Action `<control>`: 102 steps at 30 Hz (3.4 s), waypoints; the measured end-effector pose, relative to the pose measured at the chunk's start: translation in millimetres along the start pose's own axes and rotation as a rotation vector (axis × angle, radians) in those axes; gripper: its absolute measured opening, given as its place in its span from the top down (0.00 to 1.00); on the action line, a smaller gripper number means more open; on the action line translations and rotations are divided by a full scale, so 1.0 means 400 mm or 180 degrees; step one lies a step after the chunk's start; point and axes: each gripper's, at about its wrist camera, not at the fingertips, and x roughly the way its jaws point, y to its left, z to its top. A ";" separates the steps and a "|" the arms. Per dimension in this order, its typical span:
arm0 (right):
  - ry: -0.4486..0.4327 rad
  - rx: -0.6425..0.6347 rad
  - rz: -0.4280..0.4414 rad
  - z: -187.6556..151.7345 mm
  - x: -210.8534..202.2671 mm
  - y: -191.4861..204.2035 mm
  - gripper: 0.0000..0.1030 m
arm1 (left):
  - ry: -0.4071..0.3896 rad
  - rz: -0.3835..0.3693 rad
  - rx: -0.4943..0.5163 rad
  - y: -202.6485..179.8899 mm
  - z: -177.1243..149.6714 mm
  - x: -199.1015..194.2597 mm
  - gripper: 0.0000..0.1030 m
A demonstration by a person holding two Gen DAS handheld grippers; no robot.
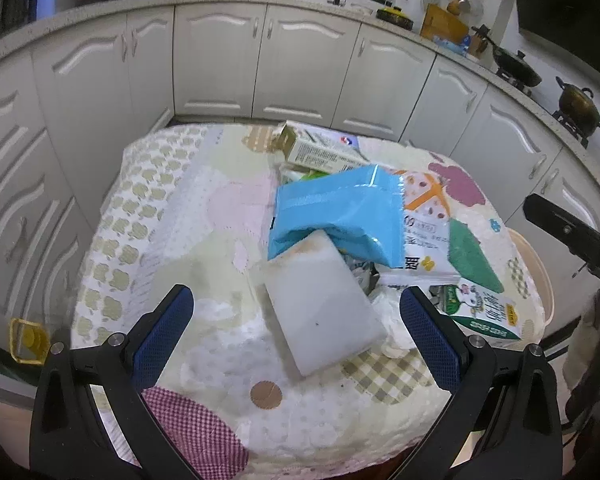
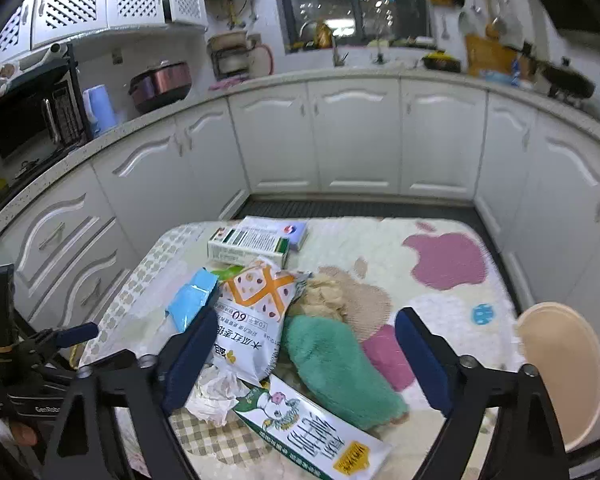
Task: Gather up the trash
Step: 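Grasp the white sponge with the left tool while the right tool grasps the orange-white snack bag, then carry the sponge and snack bag to the beige bin and release both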
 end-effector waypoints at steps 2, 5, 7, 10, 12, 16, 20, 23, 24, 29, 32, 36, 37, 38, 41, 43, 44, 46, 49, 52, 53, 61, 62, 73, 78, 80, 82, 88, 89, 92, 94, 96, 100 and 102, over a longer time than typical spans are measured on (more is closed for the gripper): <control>0.0080 0.0017 0.0052 0.005 0.034 -0.004 0.21 | 0.0042 -0.0019 -0.0034 0.003 0.003 0.017 0.00; 0.0179 0.0019 0.0158 0.010 0.071 -0.006 0.22 | 0.0129 -0.0025 -0.0061 0.004 0.008 0.047 0.00; 0.0259 -0.0038 0.0217 0.015 0.104 0.003 0.26 | 0.0189 -0.0021 -0.0080 0.006 0.010 0.067 0.00; 0.0355 -0.0063 0.0302 0.023 0.148 0.011 0.35 | 0.0256 -0.0033 -0.0118 0.010 0.013 0.089 0.00; 0.0431 -0.0022 0.0382 0.028 0.176 0.014 0.35 | 0.0277 -0.0023 -0.0124 0.012 0.015 0.099 0.00; 0.0564 -0.0027 0.0510 0.026 0.226 0.031 0.45 | 0.0304 -0.0008 -0.0110 0.018 0.014 0.116 0.03; 0.0631 -0.0124 0.0509 0.020 0.258 0.055 0.51 | 0.0302 -0.0081 -0.0162 0.026 0.016 0.123 0.03; 0.0671 -0.0086 0.0595 0.016 0.277 0.061 0.63 | 0.0294 -0.0127 -0.0162 0.027 0.017 0.126 0.07; 0.0676 -0.0075 0.0607 0.014 0.280 0.060 0.67 | 0.0295 -0.0147 -0.0161 0.026 0.017 0.126 0.09; 0.0628 -0.0084 0.0618 0.011 0.267 0.062 0.85 | 0.0279 -0.0399 -0.0099 0.017 0.014 0.118 0.39; 0.0541 -0.0110 0.0611 0.016 0.235 0.060 0.87 | 0.0204 -0.0526 0.0002 0.009 0.012 0.095 0.59; 0.0378 -0.0094 0.0598 0.027 0.178 0.045 0.89 | 0.0167 -0.0540 0.0090 0.009 0.016 0.059 0.76; 0.0311 -0.0064 0.0604 0.034 0.154 0.038 0.89 | 0.0159 -0.0535 0.0103 0.013 0.017 0.050 0.79; 0.0280 -0.0055 0.0606 0.037 0.144 0.035 0.89 | 0.0160 -0.0537 0.0109 0.017 0.016 0.045 0.82; 0.0150 -0.0056 0.0613 0.048 0.090 0.024 0.89 | 0.0171 -0.0512 0.0099 0.030 0.010 0.035 0.82; 0.0090 -0.0071 0.0603 0.051 0.061 0.020 0.89 | 0.0164 -0.0475 0.0028 0.043 0.006 0.025 0.82; 0.0072 -0.0076 0.0598 0.050 0.052 0.019 0.89 | 0.0165 -0.0465 -0.0030 0.050 0.006 0.020 0.81; 0.0025 -0.0086 0.0593 0.050 0.027 0.013 0.89 | 0.0211 -0.0421 -0.0115 0.059 0.004 0.019 0.73; -0.0004 -0.0108 0.0590 0.042 0.001 0.004 0.89 | 0.0236 -0.0373 -0.0220 0.063 -0.001 0.021 0.41; -0.0002 -0.0111 0.0590 0.033 -0.008 0.001 0.89 | 0.0295 -0.0381 -0.0254 0.050 -0.002 0.028 0.41; 0.0002 -0.0107 0.0590 0.031 -0.009 0.000 0.89 | 0.0317 -0.0378 -0.0247 0.043 -0.001 0.030 0.41; -0.0015 -0.0036 0.0599 0.030 -0.021 -0.014 0.89 | 0.0378 -0.0208 0.0193 -0.035 -0.023 0.053 0.41; -0.0016 -0.0033 0.0603 0.025 -0.022 -0.018 0.89 | 0.0389 -0.0198 0.0176 -0.038 -0.022 0.060 0.41; 0.0033 -0.0016 0.0629 0.017 -0.009 -0.019 0.89 | 0.0606 -0.0084 -0.0189 0.007 -0.020 0.147 0.27; -0.0001 -0.0026 0.0608 0.018 -0.020 -0.026 0.89 | 0.0517 -0.0191 -0.0419 0.056 -0.025 0.119 0.61; -0.0040 0.0010 0.0609 0.021 -0.029 -0.033 0.89 | 0.0480 -0.0200 -0.0365 0.053 -0.022 0.094 0.74; -0.0084 0.0027 0.0605 0.023 -0.044 -0.042 0.89 | 0.0379 -0.0231 -0.0257 0.037 -0.016 0.053 0.74; -0.0139 0.0061 0.0427 0.020 -0.091 -0.098 0.89 | 0.0160 -0.0520 0.0049 -0.072 0.029 -0.044 0.74; -0.0151 0.0077 0.0357 0.018 -0.106 -0.120 0.89 | 0.0148 -0.0610 0.0097 -0.102 0.039 -0.053 0.74; -0.0171 0.0135 0.0187 0.016 -0.139 -0.183 0.89 | 0.0186 -0.0846 0.0242 -0.191 0.062 -0.051 0.74; -0.0179 0.0215 0.0031 0.008 -0.165 -0.241 0.89 | 0.0260 -0.0998 0.0378 -0.271 0.074 -0.030 0.74; -0.0177 0.0309 -0.0116 0.000 -0.187 -0.296 0.89 | 0.0345 -0.1146 0.0479 -0.340 0.079 -0.012 0.74; -0.0075 0.0477 -0.0496 -0.038 -0.216 -0.409 0.89 | 0.0489 -0.1347 0.0704 -0.498 0.088 0.037 0.74; -0.0009 0.0557 -0.0662 -0.060 -0.220 -0.459 0.89 | 0.0571 -0.1422 0.0768 -0.564 0.093 0.065 0.73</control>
